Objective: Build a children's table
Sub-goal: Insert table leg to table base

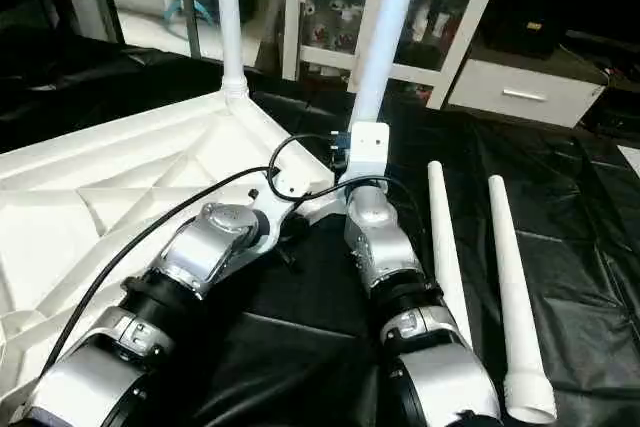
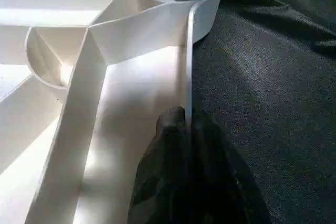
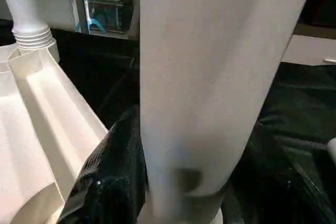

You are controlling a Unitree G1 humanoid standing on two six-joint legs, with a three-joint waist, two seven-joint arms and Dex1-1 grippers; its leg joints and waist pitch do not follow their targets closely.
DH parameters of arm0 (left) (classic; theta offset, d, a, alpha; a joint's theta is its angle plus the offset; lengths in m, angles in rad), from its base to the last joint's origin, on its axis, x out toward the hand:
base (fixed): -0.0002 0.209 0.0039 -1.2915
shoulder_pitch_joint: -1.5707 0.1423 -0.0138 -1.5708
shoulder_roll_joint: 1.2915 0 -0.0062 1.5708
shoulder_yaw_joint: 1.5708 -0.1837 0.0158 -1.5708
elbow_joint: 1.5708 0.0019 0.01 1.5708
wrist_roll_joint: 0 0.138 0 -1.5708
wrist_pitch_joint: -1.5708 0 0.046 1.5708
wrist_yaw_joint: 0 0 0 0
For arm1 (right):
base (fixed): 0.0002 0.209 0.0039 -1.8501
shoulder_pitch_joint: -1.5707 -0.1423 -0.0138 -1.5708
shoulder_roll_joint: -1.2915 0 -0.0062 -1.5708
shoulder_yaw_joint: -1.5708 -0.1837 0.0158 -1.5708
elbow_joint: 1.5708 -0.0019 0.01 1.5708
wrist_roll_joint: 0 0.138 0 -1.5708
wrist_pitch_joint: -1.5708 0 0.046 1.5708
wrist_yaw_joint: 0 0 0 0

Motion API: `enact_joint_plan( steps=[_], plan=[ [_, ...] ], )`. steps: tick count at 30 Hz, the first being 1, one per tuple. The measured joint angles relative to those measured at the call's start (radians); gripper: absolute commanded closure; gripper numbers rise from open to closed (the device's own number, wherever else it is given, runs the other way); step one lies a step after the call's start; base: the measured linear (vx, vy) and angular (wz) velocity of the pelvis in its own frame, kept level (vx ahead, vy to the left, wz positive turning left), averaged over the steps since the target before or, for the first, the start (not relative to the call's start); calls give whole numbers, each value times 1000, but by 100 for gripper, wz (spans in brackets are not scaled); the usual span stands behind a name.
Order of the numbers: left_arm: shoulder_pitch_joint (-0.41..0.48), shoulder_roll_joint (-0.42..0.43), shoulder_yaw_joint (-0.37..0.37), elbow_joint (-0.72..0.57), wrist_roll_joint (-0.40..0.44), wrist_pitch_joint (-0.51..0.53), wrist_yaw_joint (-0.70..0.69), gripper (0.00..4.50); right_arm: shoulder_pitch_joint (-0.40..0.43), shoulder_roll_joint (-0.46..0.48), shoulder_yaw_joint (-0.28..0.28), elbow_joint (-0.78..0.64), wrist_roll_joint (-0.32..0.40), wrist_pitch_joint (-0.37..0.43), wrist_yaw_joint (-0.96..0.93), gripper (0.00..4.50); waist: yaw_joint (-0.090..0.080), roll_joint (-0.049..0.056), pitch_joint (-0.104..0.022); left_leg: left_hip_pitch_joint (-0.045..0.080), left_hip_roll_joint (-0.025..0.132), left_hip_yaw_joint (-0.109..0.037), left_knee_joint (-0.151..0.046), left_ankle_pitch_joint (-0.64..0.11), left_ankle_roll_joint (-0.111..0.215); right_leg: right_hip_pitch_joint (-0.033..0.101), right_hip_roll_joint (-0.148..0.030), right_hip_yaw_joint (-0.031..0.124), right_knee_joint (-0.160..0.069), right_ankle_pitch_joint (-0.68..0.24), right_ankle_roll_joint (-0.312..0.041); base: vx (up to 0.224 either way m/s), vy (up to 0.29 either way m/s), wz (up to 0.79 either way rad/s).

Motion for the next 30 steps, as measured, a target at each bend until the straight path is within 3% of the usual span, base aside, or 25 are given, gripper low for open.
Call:
enact_joint_plan(
  steps=[11,13,16,18,22,30],
  plan=[
    [-2,10,0,0,-13,2,0,450,-27,9,-9,63,-1,-49,9,266,-5,0,0,0,0,0,0,0,0,0,0,0,0,1,0,0,0,0],
    [-3,13,0,0,-16,2,-3,450,-29,8,-10,67,-1,-54,16,196,-6,0,1,0,0,0,0,0,0,-1,0,0,0,1,0,0,0,0],
    [-4,12,-10,-18,-21,8,-21,450,-25,-5,-12,129,-14,-51,33,196,1,1,7,-2,1,0,0,0,0,-3,0,0,0,1,0,0,0,0],
    [-5,12,-11,-30,-24,10,-30,450,-29,-7,-11,132,-25,-52,42,155,5,6,11,-7,0,2,0,1,1,-7,0,0,1,1,-1,0,0,0],
    [-11,15,-14,-39,-29,12,-37,450,-29,-20,-10,138,-35,-38,66,123,17,7,14,-17,1,2,3,7,11,-18,0,1,10,0,-2,0,0,0],
    [-13,28,-15,-47,-38,9,-45,450,3,-31,-9,109,-36,1,105,57,20,13,21,-18,2,2,4,9,9,-21,0,0,17,-1,-4,0,0,0]
  ],
)
